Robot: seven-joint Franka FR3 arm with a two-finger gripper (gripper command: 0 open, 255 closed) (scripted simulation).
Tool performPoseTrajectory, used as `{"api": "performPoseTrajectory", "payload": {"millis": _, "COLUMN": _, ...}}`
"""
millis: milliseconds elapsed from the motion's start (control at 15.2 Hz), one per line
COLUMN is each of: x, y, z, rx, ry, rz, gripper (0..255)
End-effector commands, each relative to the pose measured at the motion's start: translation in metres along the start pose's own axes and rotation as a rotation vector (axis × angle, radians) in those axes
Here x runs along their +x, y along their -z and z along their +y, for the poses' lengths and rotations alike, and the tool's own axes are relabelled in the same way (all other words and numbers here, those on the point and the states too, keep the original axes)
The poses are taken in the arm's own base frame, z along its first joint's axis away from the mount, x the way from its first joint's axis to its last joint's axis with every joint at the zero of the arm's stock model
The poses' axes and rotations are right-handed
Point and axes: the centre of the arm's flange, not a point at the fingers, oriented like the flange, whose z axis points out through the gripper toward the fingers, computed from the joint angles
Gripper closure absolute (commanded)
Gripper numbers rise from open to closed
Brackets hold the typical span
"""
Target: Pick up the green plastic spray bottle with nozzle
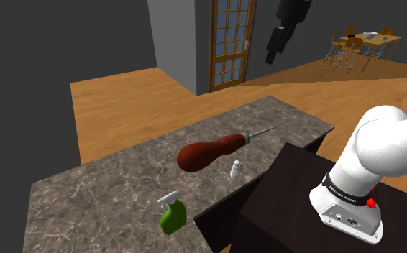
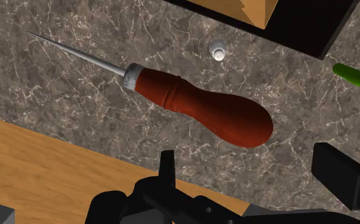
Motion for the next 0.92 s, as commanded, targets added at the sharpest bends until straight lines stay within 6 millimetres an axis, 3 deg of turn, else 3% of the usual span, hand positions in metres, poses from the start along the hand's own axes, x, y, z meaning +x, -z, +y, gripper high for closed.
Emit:
{"api": "performPoseTrajectory", "payload": {"millis": 0, "x": 0.0, "y": 0.0, "z": 0.0, "rx": 0.0, "ry": 0.0, "rz": 0.0, "gripper": 0}}
{"api": "performPoseTrajectory", "payload": {"millis": 858, "x": 0.07, "y": -0.116, "z": -0.095, "rx": 0.088, "ry": 0.296, "rz": -0.018, "gripper": 0}}
